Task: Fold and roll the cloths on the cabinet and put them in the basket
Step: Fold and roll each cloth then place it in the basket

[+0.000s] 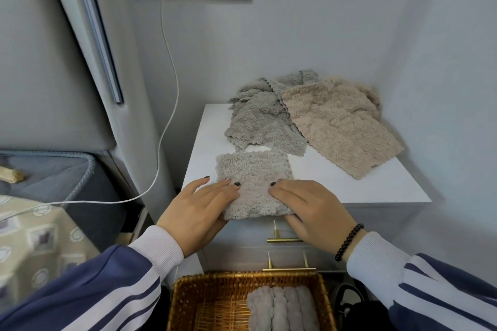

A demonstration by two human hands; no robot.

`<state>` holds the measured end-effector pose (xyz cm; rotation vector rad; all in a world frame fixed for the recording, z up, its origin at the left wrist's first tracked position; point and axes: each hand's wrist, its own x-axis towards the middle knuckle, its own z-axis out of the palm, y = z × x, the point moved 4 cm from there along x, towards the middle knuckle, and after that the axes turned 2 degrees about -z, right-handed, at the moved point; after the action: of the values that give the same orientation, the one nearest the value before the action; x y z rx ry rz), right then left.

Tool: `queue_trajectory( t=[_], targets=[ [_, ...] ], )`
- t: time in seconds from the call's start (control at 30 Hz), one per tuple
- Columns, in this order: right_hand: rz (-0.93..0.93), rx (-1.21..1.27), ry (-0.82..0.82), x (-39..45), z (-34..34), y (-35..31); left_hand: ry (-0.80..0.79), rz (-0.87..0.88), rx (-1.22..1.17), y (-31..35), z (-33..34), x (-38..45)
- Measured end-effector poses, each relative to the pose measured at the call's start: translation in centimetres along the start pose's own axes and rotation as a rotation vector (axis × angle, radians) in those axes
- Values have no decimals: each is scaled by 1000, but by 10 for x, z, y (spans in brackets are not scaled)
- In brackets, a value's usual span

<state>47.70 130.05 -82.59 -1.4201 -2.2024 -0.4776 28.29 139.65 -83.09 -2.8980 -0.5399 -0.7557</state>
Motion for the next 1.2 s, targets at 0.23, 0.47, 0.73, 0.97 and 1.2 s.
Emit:
queue_trajectory(
  t=[0.23,0.47,0.73,0.97,1.2],
  targets=[
    [152,174,34,3,3,13,71,-161,-125,2,2,6],
    [316,247,155,10,8,27,142,-394,-262,-8,2,17],
    [464,179,209,42,12,41,175,-718,-490,-25,6,43],
    [582,98,90,65,24,49,22,-908,-392,-41,15,59],
    [774,58,-100,72,31,56,-154,-919,-169,-40,16,74]
  ],
)
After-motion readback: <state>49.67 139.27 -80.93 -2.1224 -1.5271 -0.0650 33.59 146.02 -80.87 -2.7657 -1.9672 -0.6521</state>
